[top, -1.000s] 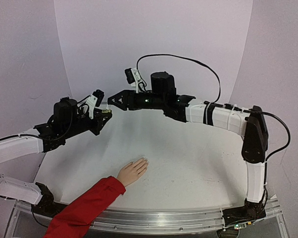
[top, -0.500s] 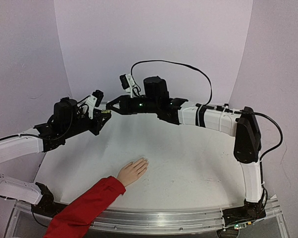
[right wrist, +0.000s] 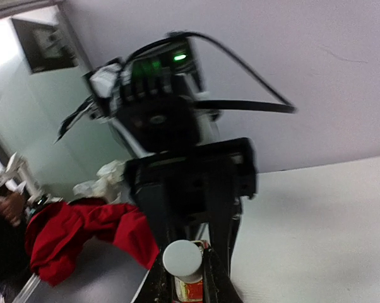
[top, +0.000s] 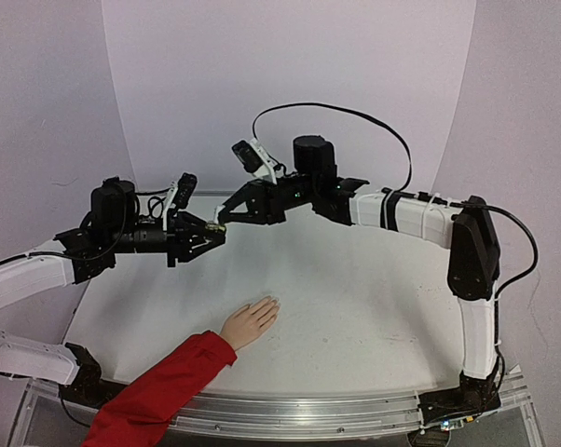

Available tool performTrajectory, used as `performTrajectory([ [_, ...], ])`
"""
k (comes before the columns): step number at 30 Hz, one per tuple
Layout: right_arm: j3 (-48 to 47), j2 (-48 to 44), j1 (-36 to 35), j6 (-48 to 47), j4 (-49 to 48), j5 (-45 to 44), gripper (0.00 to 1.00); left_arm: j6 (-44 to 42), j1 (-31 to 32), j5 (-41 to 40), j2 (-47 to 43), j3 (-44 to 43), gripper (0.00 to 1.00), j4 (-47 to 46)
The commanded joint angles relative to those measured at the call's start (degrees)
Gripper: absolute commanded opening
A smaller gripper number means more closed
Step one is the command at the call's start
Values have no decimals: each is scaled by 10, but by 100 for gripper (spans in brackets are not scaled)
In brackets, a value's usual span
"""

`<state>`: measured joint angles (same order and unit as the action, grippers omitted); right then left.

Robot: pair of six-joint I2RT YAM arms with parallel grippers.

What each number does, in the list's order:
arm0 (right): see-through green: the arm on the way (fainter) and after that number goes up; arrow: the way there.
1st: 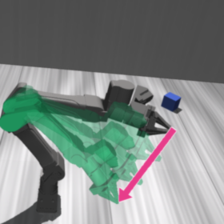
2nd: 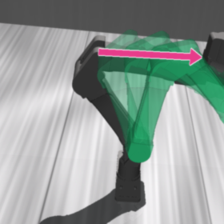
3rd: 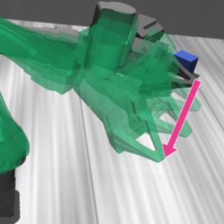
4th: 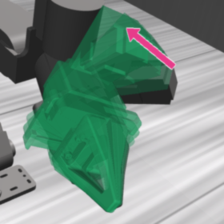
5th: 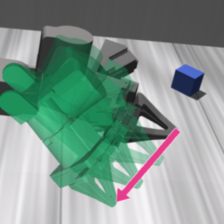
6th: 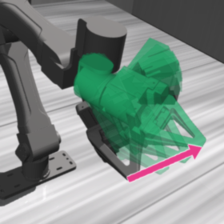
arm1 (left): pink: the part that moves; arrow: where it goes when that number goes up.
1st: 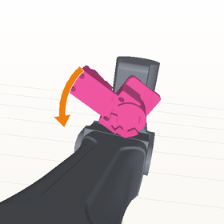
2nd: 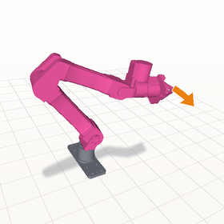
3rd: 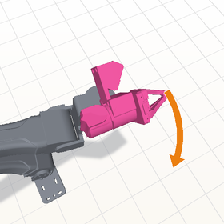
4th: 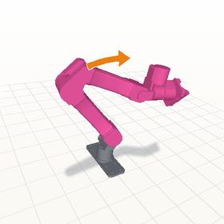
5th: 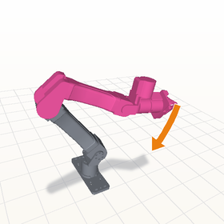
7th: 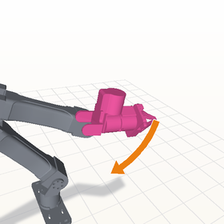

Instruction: Paint the nails

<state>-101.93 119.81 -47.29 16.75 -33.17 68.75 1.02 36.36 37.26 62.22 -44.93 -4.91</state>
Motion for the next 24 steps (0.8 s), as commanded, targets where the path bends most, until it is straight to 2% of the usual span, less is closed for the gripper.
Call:
performTrajectory([
  [1,34,-52,-25,-18,-29,187,0,12,21,255,8,-53,0,-56],
  [6,57,-76,-23,-29,-29,160,0,7,23,185,-3,-44,0,-57],
  [7,59,-80,-21,-28,-28,130,4,3,23,171,-5,-42,0,-56],
  [9,64,-91,-11,-15,-28,60,29,-3,23,145,-7,-35,0,-57],
  [12,73,-105,12,24,-28,-31,55,-9,23,86,-13,-23,0,-57],
  [15,97,-123,31,55,-24,-121,72,-39,23,-2,-29,-5,0,-57],
  [17,111,-134,33,52,-17,-153,82,-51,23,-78,-41,5,0,-58],
  [19,128,-144,32,58,-16,-176,87,-67,23,-147,-55,12,0,-58],
  [24,131,-149,19,90,-17,-257,90,-73,23,-283,-56,19,0,-66],
])
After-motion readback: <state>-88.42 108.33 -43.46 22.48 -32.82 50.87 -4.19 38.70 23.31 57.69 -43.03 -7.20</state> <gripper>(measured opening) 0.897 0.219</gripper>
